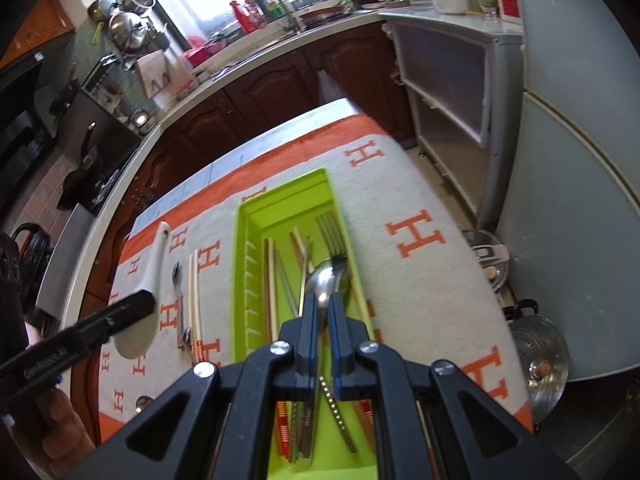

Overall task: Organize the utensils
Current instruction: 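Carry the white ceramic spoon into the green tray and open the left tool, then reach the right tool to a silver spoon on the blanket and grasp it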

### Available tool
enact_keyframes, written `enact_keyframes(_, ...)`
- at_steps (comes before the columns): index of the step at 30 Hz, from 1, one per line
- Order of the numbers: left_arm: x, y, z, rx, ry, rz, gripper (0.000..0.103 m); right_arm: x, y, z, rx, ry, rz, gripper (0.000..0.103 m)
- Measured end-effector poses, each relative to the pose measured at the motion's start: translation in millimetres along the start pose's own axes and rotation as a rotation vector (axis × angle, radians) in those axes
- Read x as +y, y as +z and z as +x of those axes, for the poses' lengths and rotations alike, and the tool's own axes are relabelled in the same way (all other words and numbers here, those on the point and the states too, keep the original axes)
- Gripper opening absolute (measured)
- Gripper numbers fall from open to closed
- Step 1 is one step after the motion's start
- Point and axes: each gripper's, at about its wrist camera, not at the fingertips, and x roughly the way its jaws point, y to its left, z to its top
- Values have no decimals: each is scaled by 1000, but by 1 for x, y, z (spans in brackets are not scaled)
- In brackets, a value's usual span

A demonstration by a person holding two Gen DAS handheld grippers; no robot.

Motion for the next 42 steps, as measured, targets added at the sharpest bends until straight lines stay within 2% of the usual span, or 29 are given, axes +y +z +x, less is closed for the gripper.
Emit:
enact_keyframes(4,-31,-2,34,57,2,27,4,-9,0,-4,-13,6,29,6)
enact_keyframes(8,-49,-9,72,99,35,50,4,-17,-3,-1,-2,2,42,6)
enact_keyframes(13,-49,-19,102,142,107,58,4,-19,-4,1,0,-8,50,6)
enact_keyframes(17,-44,-23,107,178,117,58,5,-18,-5,2,7,4,54,6)
enact_keyframes(25,-38,-26,66,163,95,71,5,-15,-8,2,6,21,51,6)
enact_keyframes(29,-29,-26,38,129,112,70,15,-7,-11,2,9,37,33,6)
enact_keyframes(32,-18,-28,14,90,131,59,20,0,-12,-1,5,59,18,6)
enact_keyframes(37,7,-37,-28,24,169,39,21,19,-15,-7,5,95,-21,6)
enact_keyframes(42,41,-51,-60,-15,254,2,21,51,-19,-9,31,154,-87,6)
